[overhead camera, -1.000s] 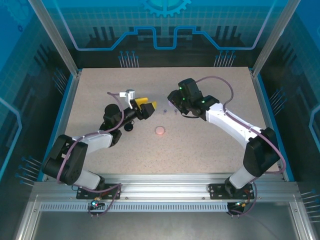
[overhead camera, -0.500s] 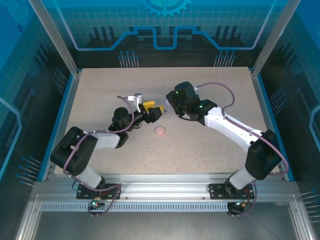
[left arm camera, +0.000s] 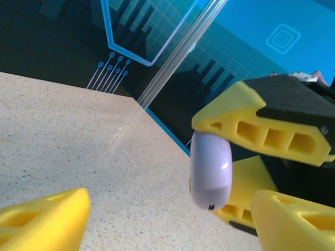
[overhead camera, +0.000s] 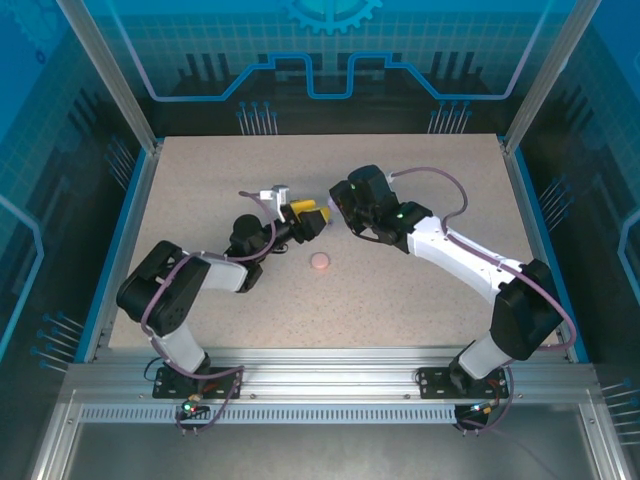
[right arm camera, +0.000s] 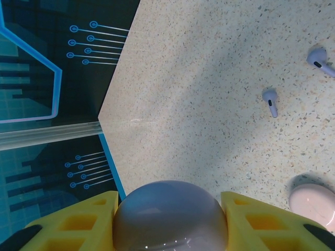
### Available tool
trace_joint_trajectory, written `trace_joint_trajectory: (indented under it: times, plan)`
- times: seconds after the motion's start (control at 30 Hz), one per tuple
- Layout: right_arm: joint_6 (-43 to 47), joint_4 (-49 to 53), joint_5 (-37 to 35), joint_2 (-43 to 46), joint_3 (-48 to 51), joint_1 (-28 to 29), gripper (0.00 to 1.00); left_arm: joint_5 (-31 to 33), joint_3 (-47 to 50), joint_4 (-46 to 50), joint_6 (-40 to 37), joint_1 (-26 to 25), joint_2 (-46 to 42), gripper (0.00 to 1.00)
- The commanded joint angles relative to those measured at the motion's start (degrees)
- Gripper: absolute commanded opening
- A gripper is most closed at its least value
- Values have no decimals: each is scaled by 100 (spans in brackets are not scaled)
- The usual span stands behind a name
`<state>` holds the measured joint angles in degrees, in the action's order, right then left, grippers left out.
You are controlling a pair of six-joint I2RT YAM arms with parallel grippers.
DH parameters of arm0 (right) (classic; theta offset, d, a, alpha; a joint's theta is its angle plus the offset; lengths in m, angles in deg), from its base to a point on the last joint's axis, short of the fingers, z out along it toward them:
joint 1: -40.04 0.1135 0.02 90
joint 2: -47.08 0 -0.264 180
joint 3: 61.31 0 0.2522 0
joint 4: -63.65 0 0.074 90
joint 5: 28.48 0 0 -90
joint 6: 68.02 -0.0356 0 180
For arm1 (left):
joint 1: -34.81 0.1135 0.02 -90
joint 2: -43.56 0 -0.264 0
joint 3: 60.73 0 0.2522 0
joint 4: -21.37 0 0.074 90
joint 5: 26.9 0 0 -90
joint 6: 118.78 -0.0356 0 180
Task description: Insert the wireless bluetooth earbuds into the charging case
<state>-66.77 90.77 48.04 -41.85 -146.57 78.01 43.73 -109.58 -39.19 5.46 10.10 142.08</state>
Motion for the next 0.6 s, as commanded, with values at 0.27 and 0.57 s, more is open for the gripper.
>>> trace_joint_trajectory:
  times: [0.27, 0.57]
  plan:
    - [-90, -361, -19, -53, 24, 157, 31, -268, -327, -489, 215, -69, 284, 74]
    - [-98, -423, 13, -97, -10, 221, 31, -321, -476, -519, 276, -65, 374, 61]
